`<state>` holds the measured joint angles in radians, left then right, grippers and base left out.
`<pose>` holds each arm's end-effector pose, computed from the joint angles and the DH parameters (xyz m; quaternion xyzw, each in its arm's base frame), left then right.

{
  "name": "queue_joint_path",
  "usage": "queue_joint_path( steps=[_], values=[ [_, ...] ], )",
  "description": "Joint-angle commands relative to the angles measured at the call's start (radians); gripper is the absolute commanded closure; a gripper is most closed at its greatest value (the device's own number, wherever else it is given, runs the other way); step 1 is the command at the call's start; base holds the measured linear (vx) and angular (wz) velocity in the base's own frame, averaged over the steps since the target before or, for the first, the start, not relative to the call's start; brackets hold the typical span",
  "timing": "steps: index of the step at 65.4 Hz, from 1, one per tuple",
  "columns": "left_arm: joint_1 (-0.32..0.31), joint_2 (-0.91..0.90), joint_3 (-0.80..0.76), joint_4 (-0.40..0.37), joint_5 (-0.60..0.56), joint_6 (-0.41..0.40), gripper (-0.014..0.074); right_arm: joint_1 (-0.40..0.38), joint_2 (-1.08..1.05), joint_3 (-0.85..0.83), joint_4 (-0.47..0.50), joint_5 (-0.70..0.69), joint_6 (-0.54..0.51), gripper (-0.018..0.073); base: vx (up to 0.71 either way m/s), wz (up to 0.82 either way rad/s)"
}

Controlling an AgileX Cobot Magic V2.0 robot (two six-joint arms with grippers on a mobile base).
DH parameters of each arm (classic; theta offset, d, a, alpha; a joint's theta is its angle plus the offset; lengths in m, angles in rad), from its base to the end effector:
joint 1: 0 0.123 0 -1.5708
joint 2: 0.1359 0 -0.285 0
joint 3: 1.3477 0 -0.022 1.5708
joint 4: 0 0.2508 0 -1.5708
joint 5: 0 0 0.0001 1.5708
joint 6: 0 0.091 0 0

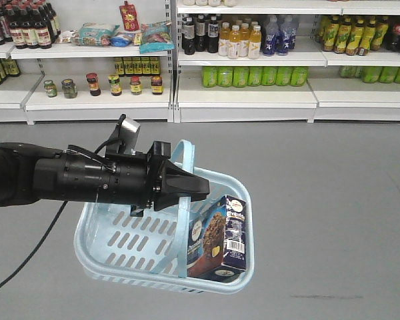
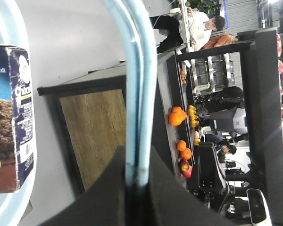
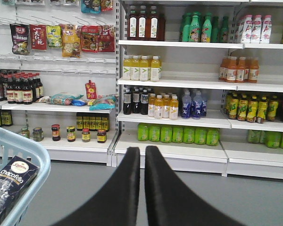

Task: Left arm holds basket, right arm returns cookies
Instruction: 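Drive toward the drink shelves holding the basket in the left gripper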

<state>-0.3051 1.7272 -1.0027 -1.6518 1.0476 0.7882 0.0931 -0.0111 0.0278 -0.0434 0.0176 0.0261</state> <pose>0.2979 -0.1762 0.2425 0.0075 0.7877 -0.6062 0.1095 0.0565 0.0052 0.2028 -0.0377 0.6871 0.0272 0.7251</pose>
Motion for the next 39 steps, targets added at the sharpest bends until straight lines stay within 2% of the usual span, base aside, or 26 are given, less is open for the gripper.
queue_joint_path(
  steps=[1,39],
  values=[
    [-0.004,-0.059,-0.027,-0.128,0.065,0.004,0.0599,-0.001,-0.013,0.019,-0.007,-0.071,0.002,0.0565,0.44,-0.02],
    [-0.004,-0.059,-0.027,-0.128,0.065,0.004,0.0599,-0.001,-0.013,0.019,-0.007,-0.071,0.002,0.0565,0.43,0.01]
  ],
)
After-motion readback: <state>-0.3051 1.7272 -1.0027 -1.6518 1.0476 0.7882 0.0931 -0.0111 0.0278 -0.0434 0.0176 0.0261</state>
